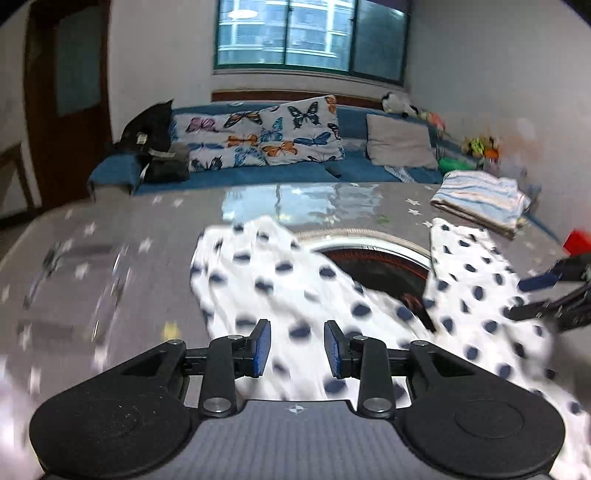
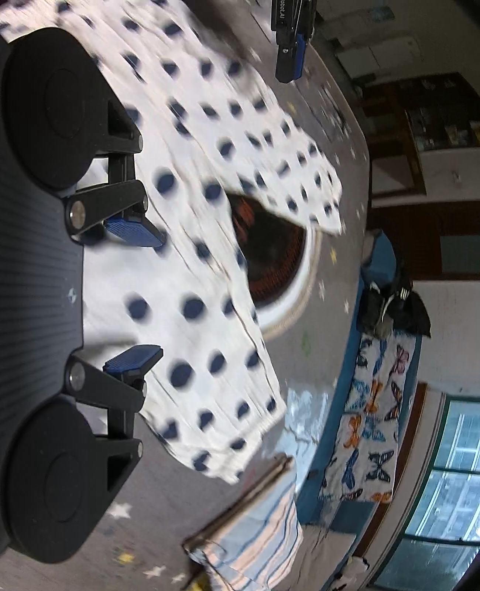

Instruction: Fold clothes

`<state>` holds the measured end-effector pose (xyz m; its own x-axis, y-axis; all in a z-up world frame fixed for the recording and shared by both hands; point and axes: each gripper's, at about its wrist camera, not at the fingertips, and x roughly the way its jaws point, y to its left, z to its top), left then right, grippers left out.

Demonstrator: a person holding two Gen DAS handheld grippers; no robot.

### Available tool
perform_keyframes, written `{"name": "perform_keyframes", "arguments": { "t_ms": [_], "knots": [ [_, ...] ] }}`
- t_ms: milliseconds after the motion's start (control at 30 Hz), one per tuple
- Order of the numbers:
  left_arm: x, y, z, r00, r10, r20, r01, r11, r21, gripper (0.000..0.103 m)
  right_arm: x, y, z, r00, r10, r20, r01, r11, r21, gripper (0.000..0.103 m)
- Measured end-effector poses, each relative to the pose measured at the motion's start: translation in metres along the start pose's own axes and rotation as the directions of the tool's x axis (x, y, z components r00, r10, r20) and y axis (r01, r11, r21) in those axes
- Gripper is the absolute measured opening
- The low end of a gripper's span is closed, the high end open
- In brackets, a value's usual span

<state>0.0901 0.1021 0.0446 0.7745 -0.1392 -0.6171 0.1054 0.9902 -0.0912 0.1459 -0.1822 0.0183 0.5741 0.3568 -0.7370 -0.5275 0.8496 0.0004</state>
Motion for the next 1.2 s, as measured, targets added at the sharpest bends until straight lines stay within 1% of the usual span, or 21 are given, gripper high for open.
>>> {"name": "perform_keyframes", "arguments": {
  "t_ms": [167,300,400,500,533,600,633,733,767,800,867,900,967,1033,1067,1100,1200],
  "knots": [
    [-0.029,0.007,-0.040,0.999,-0.004,-0.037,0.000,0.995,-0.100,0.034,-0.020,0.029,-0.019,0.998,0.058,0.004,-0.057,0.998,-0.036,0.060],
    [-0.034,0.013,-0.061,0.998,-0.006,-0.060,-0.005,0.985,-0.170,0.034,-0.030,0.051,-0.027,0.996,0.094,0.009,-0.093,0.993,-0.066,0.060],
    [-0.033,0.010,-0.071,0.997,-0.021,-0.068,0.009,0.986,-0.168,0.032,-0.033,0.068,-0.033,0.994,0.110,0.006,-0.108,0.989,-0.100,0.060],
    [-0.029,0.009,-0.075,0.997,-0.029,-0.078,0.014,0.982,-0.187,0.008,-0.032,0.081,-0.038,0.993,0.114,0.000,-0.113,0.986,-0.125,0.060],
    [-0.031,0.008,-0.075,0.997,-0.015,-0.074,0.000,0.979,-0.204,0.002,-0.032,0.084,-0.040,0.993,0.116,-0.004,-0.115,0.985,-0.131,0.060],
    [-0.045,-0.001,-0.073,0.998,0.046,-0.042,-0.054,0.975,-0.215,0.001,-0.030,0.090,-0.044,0.993,0.118,-0.011,-0.119,0.983,-0.142,0.060],
    [-0.054,-0.008,-0.072,0.996,0.082,-0.021,-0.084,0.976,-0.201,0.001,-0.030,0.093,-0.045,0.993,0.119,-0.014,-0.120,0.982,-0.147,0.060],
    [-0.068,-0.033,-0.074,0.982,0.186,0.021,-0.183,0.978,-0.096,0.002,-0.026,0.094,-0.049,0.992,0.122,-0.032,-0.125,0.981,-0.149,0.060],
    [-0.068,-0.036,-0.075,0.980,0.197,0.012,-0.195,0.978,-0.079,0.002,-0.025,0.094,-0.049,0.992,0.119,-0.036,-0.124,0.981,-0.150,0.060],
    [-0.063,-0.036,-0.077,0.981,0.192,-0.014,-0.193,0.978,-0.075,0.006,-0.023,0.094,-0.050,0.992,0.117,-0.040,-0.121,0.981,-0.151,0.060],
    [-0.055,-0.026,-0.078,0.981,0.178,-0.077,-0.187,0.974,-0.127,0.007,-0.024,0.093,-0.051,0.993,0.116,-0.036,-0.121,0.981,-0.149,0.060],
    [-0.055,-0.021,-0.076,0.980,0.183,-0.081,-0.193,0.969,-0.151,0.007,-0.026,0.092,-0.051,0.993,0.116,-0.032,-0.120,0.982,-0.149,0.060],
    [-0.059,-0.014,-0.070,0.979,0.195,-0.057,-0.203,0.962,-0.183,0.007,-0.031,0.092,-0.051,0.993,0.120,-0.022,-0.122,0.981,-0.150,0.060],
    [-0.066,-0.009,-0.062,0.980,0.196,-0.019,-0.196,0.959,-0.206,0.007,-0.033,0.091,-0.051,0.992,0.127,-0.019,-0.128,0.980,-0.150,0.060],
    [-0.066,-0.008,-0.057,0.984,0.175,-0.005,-0.172,0.962,-0.214,0.007,-0.034,0.092,-0.051,0.991,0.134,-0.019,-0.135,0.979,-0.152,0.060],
    [-0.065,-0.008,-0.053,0.990,0.140,0.007,-0.135,0.966,-0.219,0.007,-0.034,0.094,-0.051,0.990,0.140,-0.021,-0.142,0.978,-0.154,0.060],
    [-0.048,-0.009,-0.044,0.998,0.065,0.021,-0.058,0.973,-0.221,0.005,-0.034,0.101,-0.052,0.986,0.166,-0.026,-0.168,0.973,-0.159,0.060]
  ]
}}
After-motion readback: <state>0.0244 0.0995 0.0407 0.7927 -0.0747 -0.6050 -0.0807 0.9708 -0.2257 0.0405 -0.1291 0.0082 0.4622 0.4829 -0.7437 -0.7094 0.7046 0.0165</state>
